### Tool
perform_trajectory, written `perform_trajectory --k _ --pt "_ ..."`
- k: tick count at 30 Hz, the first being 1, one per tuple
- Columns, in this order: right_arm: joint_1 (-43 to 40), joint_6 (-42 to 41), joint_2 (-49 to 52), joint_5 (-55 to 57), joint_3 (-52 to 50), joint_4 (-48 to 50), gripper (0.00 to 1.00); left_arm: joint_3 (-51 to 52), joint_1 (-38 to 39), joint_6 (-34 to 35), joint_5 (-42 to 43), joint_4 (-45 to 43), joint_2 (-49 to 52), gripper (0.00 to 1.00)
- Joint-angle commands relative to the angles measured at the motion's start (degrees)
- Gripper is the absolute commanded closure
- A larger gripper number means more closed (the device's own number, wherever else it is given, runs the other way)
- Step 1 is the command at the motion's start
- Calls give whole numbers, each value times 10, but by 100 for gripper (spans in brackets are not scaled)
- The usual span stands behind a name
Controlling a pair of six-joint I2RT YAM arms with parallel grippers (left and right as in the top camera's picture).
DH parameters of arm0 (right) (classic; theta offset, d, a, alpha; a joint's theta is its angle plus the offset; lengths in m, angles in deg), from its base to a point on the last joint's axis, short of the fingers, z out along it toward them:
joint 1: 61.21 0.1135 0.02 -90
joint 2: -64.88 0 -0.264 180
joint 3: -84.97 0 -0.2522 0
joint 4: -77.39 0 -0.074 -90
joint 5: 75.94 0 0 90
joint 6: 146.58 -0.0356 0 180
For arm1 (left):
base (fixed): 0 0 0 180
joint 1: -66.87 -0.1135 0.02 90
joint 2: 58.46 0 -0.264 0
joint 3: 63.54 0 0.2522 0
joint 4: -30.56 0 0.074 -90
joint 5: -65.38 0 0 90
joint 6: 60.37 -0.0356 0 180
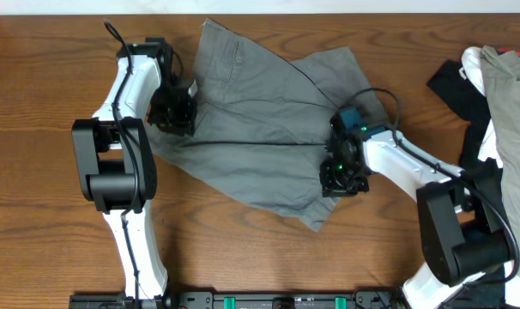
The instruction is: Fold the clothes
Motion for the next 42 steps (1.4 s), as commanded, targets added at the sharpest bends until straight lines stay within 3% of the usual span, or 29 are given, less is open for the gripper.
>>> perform_trajectory --k 1,4,10,19,26,34,42 --pt "-14 -131 17 137 -58 -29 86 7 -8 -12 -14 1 -2 75" --pt "-41 -159 17 153 -67 -72 91 7 -10 -9 -14 9 -2 75" --pt "-89 -150 5 194 -52 -129 90 7 -12 -3 -14 35 -2 75" --pt "-112 -22 -80 165 24 -158 81 4 -12 19 -12 57 -4 75" --pt "-112 13 -178 114 57 -87 58 4 -8 20 35 14 -45 76" --pt "-112 -9 -175 100 57 23 49 37 33 25 102 -162 -48 75" --pt "-118 -29 -152 40 57 129 48 130 56 48 18 -196 -48 88"
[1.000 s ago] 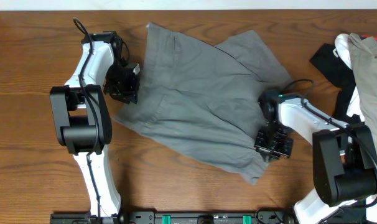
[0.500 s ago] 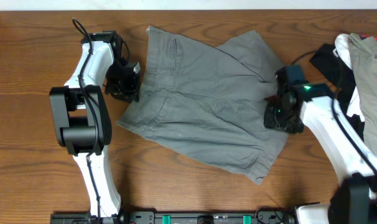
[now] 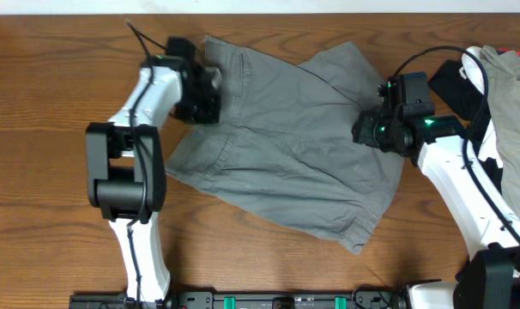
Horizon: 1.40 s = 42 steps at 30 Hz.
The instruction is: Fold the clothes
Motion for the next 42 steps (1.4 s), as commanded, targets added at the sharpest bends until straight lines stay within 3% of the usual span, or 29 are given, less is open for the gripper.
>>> perform_trajectory --k 1,9,14,18,23,28,33,38,40,42 --pt "-12 -17 10 -27 4 26 48 34 -9 20 -50 4 -4 89" --pt "-75 -45 81 -100 5 135 50 85 -17 61 -142 73 -4 94" --pt "-89 -45 151 -142 5 255 51 86 -17 64 -144 105 -4 94" --pt "-89 -68 209 -142 5 324 57 86 -17 64 -144 116 -4 94" --pt "-89 -93 279 -111 5 333 67 86 -17 64 -144 133 -4 94" --pt "-89 -106 305 -39 5 268 82 86 -19 72 -160 146 -4 94" --pt "-90 -150 282 173 21 51 90 86 -33 99 -195 163 -4 94" --pt "-89 -150 235 274 31 -84 91 86 -65 109 -196 167 -5 94" --pt "-89 -141 210 263 31 -96 90 86 -76 110 -196 167 -5 94" --pt "-87 -80 179 209 31 -75 85 85 -84 110 -195 164 -9 94"
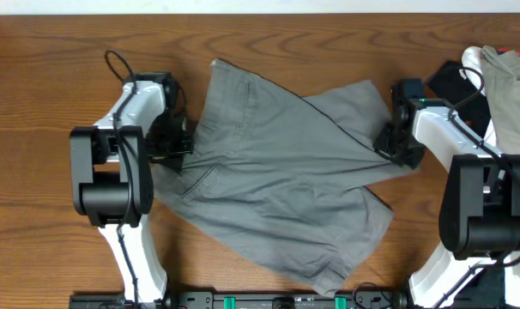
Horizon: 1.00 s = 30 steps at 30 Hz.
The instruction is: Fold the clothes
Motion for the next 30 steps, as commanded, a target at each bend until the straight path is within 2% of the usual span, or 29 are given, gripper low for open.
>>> perform_trajectory --k 1,4,6,7,11,14,23,30 --pt "-6 104 -51 3 -9 35 82 9 -25 12 -49 -7 8 94" --pt "-8 240 -112 -169 -9 113 71 9 -25 11 -42 -15 -21 94" --pt "-12 259 -149 -236 -9 160 57 9 -24 2 -18 -25 -52 94" --pt "-14 248 -166 -247 -9 185 53 9 -24 0 -7 -32 -70 94" --pt "-18 182 -188 -248 -9 250 53 9 -24 -22 57 -82 -144 87" --pt "-15 163 -169 -248 -10 278 53 9 -19 -21 101 -153 -178 73" --pt "-12 127 -36 -264 -10 364 41 9 25 -21 105 -364 -120 46" --pt "-12 128 27 -282 -10 382 36 9 33 -21 105 -492 -37 44"
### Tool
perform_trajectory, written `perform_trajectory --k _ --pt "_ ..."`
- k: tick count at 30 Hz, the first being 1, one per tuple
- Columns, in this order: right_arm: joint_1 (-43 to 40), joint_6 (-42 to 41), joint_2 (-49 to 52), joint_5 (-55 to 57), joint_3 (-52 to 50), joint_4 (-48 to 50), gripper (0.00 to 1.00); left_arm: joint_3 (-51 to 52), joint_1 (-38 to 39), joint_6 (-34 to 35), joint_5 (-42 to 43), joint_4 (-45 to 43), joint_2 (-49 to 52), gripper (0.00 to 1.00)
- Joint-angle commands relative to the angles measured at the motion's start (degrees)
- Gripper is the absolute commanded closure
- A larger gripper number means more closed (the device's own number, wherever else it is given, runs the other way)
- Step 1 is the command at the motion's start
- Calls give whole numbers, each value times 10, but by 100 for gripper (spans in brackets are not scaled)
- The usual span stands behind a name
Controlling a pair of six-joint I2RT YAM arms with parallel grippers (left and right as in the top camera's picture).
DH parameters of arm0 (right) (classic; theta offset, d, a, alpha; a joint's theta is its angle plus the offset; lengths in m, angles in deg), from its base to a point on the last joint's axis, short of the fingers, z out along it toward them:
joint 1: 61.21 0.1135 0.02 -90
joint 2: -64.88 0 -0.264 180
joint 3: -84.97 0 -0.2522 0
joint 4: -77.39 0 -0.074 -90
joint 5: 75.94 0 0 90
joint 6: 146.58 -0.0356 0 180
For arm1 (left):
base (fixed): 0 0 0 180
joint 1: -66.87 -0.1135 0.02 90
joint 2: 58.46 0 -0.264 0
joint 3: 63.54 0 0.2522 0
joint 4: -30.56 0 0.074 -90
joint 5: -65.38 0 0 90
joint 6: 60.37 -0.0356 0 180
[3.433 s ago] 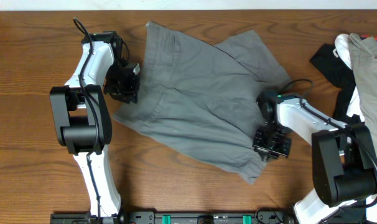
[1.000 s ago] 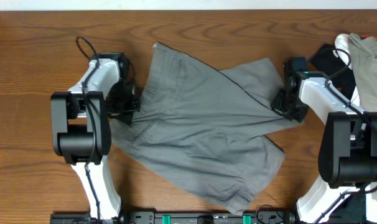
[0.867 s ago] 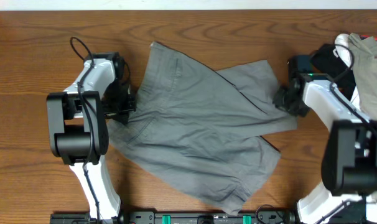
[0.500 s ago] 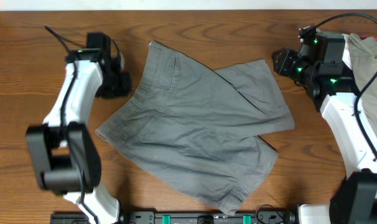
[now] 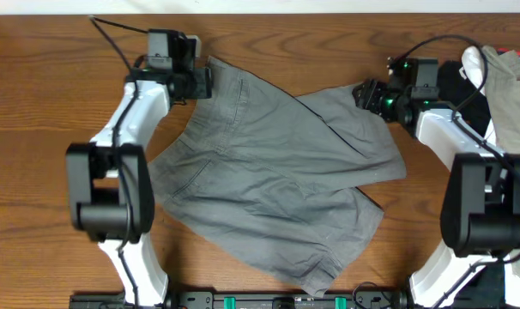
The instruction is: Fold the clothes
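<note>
Grey shorts (image 5: 269, 172) lie spread and rumpled on the wooden table (image 5: 37, 172), waistband to the upper left and legs toward the right and bottom. My left gripper (image 5: 205, 81) sits at the waistband's top corner, fingers against the fabric edge. At the upper leg's hem corner is my right gripper (image 5: 363, 92), also touching the cloth. The overhead view is too coarse to show whether either pair of jaws is closed on the fabric.
A pile of other clothes (image 5: 500, 69), black, white and olive, lies at the right edge behind the right arm. The table's far edge (image 5: 269, 12) runs close behind both grippers. A black rail (image 5: 269, 300) runs along the front.
The left gripper went from the shorts' left edge up to the waistband's top corner. The right gripper went from the leg's right side up to its hem corner. The lower shorts shifted slightly.
Both grippers first sat low on the shorts' left and right edges. Then both were higher, with the garment spread wider. Then they were at mid-height on its sides. Now they are at the two top corners and the shorts lie more open.
</note>
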Motion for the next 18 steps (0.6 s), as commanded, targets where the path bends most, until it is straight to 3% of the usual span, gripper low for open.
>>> perform_trajectory --k 1,5,7,11,18 --pt "1 -7 20 -15 -2 5 36 0 -3 -3 1 -39 34 44" --pt "1 -7 35 -12 -2 15 35 0 -2 -2 21 -78 66 44" --pt "0 -7 39 -9 -2 24 35 0 -2 -1 41 -79 78 52" --pt "1 -7 42 18 -2 45 36 1 -3 -2 44 -46 86 91" --pt "3 -27 67 33 -2 73 39 0 -4 -1 44 -18 86 94"
